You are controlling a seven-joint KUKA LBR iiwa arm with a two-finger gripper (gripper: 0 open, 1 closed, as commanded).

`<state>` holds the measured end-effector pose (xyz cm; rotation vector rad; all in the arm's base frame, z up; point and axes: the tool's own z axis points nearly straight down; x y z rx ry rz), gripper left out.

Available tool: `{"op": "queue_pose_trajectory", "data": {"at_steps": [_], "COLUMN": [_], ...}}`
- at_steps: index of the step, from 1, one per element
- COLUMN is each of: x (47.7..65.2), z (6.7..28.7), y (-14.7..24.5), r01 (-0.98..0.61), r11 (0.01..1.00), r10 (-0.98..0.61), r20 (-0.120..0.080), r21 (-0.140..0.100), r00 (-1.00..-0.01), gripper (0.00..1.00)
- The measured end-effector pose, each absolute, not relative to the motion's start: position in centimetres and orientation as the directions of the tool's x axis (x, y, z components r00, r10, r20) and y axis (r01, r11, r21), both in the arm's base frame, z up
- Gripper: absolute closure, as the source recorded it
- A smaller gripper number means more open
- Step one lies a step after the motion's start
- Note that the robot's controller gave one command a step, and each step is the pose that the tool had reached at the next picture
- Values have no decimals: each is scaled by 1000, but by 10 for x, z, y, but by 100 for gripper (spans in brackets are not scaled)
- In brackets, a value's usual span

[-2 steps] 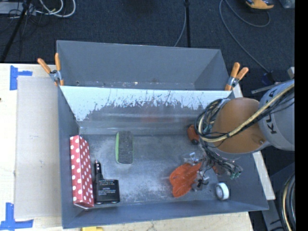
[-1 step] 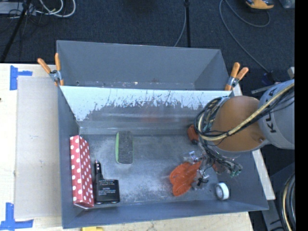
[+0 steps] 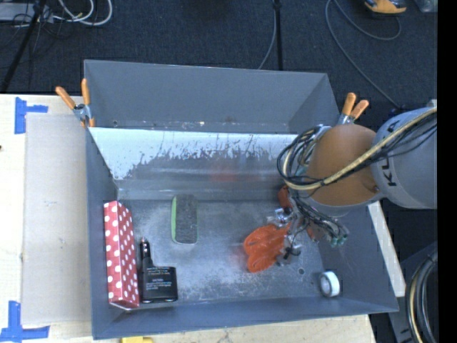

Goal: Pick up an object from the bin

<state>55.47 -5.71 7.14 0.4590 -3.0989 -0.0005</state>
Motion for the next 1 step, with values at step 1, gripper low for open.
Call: {"op": "queue_pose_trajectory", "data": {"at_steps": [1], "x": [531], "z": [105], "y": [-73], "r01": [-295], "r11": [955], "r10": [-295], "r20": [9], "r21": [3], "r00": [-955], "gripper": [100]}}
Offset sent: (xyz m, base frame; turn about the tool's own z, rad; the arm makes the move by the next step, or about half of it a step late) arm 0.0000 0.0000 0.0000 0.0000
